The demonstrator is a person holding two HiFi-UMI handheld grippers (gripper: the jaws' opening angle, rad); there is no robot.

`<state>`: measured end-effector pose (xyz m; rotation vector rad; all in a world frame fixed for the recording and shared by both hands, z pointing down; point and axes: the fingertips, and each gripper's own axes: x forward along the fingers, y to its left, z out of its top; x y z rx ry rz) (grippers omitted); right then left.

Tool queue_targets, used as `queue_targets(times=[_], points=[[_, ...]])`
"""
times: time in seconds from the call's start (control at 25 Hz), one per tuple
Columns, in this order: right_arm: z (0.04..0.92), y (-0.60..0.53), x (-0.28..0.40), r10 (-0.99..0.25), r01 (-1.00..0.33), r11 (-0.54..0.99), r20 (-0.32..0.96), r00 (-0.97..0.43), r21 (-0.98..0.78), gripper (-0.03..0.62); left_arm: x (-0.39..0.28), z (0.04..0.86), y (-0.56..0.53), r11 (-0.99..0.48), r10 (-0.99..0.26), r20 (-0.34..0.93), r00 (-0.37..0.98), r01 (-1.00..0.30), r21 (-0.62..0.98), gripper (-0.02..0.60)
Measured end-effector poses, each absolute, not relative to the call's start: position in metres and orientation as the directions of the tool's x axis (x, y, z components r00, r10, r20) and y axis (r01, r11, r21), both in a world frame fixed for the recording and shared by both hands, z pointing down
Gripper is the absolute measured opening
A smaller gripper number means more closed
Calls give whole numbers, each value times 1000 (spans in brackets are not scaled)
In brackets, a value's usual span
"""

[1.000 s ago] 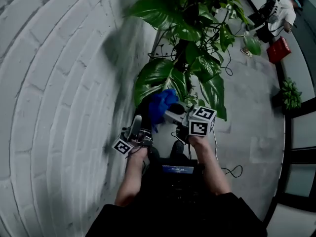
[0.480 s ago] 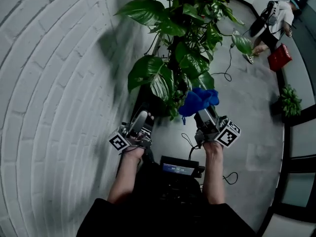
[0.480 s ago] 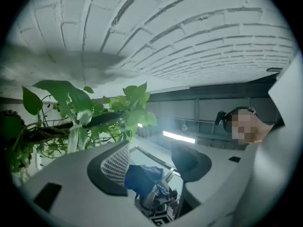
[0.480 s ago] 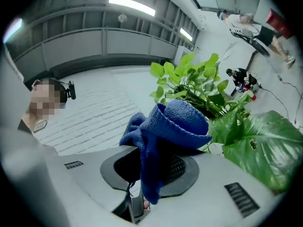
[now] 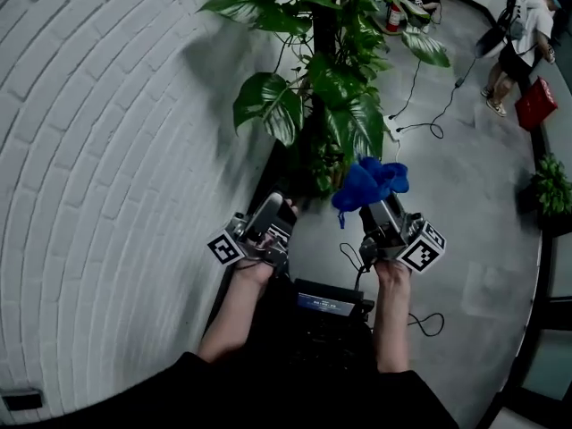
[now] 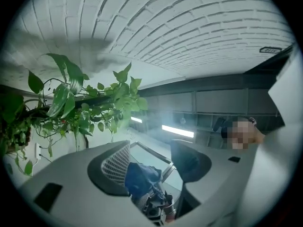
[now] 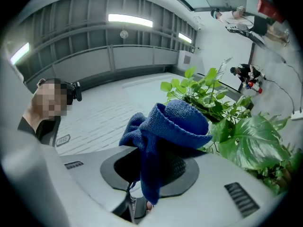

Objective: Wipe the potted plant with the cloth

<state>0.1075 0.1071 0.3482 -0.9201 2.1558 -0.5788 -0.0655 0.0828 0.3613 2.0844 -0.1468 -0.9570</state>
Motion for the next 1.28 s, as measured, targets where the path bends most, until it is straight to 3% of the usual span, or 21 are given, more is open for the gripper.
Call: queue_targets(times=[0.36, 0.76, 1.28], points=[[338, 115, 109, -686, -321, 708, -502, -528, -629, 107, -55, 351, 102, -655, -452, -553, 700, 160, 738, 279], [346, 144, 109, -721, -354, 678, -490, -489, -645, 107, -60, 350, 130, -617, -457, -514, 726, 157, 771, 276], [354, 273, 15, -765, -476, 640, -445, -466, -603, 107, -122, 368, 232, -603, -341, -548, 764, 270, 751, 272]])
